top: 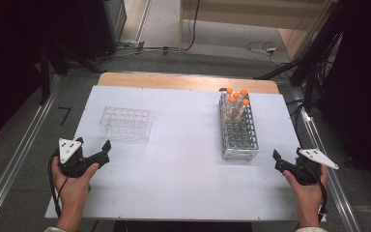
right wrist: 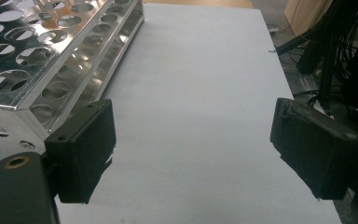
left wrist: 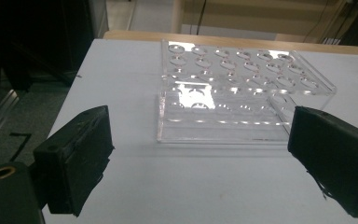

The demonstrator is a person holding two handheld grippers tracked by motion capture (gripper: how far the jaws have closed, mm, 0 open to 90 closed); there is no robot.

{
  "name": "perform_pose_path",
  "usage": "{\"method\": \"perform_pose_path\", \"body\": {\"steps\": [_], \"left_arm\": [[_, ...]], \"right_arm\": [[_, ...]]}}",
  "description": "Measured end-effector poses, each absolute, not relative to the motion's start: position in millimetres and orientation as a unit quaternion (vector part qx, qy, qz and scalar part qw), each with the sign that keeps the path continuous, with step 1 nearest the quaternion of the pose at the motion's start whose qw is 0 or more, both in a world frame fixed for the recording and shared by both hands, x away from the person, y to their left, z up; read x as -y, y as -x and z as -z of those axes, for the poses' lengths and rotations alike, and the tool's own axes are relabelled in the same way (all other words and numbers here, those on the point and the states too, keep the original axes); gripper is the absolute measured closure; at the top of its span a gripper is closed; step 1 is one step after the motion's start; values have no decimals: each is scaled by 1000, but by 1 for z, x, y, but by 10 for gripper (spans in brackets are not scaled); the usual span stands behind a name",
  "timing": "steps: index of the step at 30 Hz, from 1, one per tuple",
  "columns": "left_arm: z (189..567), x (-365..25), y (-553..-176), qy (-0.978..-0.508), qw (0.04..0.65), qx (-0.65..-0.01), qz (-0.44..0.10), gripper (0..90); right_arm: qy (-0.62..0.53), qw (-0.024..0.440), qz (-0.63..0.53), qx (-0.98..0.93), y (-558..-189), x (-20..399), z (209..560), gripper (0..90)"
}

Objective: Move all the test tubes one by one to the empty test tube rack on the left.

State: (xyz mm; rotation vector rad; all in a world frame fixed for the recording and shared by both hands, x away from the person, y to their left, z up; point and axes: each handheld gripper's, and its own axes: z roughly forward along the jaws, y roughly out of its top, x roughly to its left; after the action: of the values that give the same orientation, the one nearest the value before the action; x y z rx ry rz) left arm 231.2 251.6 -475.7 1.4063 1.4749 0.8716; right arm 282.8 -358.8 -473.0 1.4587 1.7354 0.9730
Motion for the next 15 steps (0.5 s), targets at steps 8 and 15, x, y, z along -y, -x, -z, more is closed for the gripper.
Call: {"method": "perform_pose_path", "body": {"steps": [8, 15], "left_arm": [[476, -253, -236, -562, 457, -601, -339, 69], [475, -254, -235, -558, 463, -599, -338, 69]], "right_arm": [[-553, 320, -393, -661, -286, 355, 468, 130], [-544, 301, -418, -662, -299, 351, 463, 136]]}}
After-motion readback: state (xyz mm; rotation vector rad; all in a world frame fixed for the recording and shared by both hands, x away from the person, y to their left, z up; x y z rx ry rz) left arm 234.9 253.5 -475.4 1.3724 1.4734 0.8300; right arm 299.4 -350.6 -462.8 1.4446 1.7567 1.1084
